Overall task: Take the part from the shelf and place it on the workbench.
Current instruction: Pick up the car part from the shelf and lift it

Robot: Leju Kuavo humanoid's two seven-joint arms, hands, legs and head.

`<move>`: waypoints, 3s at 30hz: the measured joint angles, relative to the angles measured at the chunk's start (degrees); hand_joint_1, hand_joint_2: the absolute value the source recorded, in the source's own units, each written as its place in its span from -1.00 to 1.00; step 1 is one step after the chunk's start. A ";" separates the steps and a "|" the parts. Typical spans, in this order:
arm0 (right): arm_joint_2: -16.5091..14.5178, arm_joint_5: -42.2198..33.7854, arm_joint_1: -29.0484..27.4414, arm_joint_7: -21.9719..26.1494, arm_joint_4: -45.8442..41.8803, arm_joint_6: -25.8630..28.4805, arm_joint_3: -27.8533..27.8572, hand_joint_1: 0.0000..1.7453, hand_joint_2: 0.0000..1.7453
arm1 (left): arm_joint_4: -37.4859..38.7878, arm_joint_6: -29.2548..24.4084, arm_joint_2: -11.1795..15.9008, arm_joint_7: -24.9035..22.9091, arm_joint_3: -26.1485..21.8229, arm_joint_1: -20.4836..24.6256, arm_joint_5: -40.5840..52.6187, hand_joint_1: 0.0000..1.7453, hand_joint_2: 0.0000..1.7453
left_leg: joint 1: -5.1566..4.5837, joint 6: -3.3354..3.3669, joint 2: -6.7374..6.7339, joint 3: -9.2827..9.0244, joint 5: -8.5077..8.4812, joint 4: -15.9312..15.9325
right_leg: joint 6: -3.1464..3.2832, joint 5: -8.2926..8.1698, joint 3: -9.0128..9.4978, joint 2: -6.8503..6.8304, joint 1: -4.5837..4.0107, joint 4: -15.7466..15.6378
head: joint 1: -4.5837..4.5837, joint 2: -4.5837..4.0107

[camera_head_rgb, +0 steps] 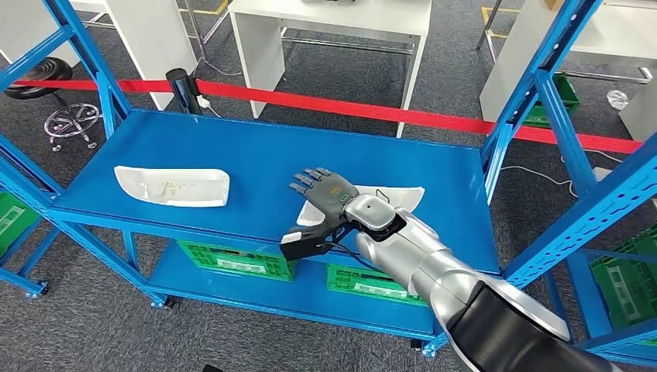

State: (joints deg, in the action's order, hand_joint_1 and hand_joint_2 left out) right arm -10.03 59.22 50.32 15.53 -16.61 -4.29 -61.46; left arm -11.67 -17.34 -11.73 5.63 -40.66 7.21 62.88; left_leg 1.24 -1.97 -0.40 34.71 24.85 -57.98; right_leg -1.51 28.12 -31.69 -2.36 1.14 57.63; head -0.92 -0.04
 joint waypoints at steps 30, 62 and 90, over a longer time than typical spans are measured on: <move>7.79 -2.58 -0.83 -3.97 2.01 -8.01 4.10 -1.00 1.00 | 0.04 2.26 0.54 0.90 -0.52 -0.59 0.49 -1.00 -1.00 | 0.02 -0.05 -0.02 -0.06 -0.04 0.01 | 0.02 0.02 0.03 0.00 -0.02 0.07 | 0.01 0.00; 9.21 -1.81 -1.88 -3.17 2.09 -5.82 5.99 1.00 1.00 | -0.07 -6.59 0.51 12.42 -0.45 -0.50 3.25 -1.00 1.00 | 0.03 -0.04 -0.04 -0.21 -0.05 0.01 | 0.01 0.02 0.14 0.01 -0.02 0.08 | 0.00 0.00; 8.98 -3.05 3.64 -4.91 0.82 3.77 10.72 1.00 1.00 | -0.07 -4.26 1.51 11.05 -0.71 -0.22 0.30 -1.00 1.00 | 0.02 -0.05 0.00 -0.11 -0.08 0.01 | 0.01 -0.01 0.10 -0.01 -0.02 0.12 | 0.01 0.00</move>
State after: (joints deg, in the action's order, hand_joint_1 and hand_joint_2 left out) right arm -1.05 56.16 53.96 10.62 -15.79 -0.52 -50.75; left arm -11.74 -21.61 -10.22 16.68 -41.36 7.00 63.17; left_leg 1.25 -2.02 -0.40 34.60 24.76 -57.96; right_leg -1.50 28.11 -31.58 -2.36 1.12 57.76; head -0.91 -0.04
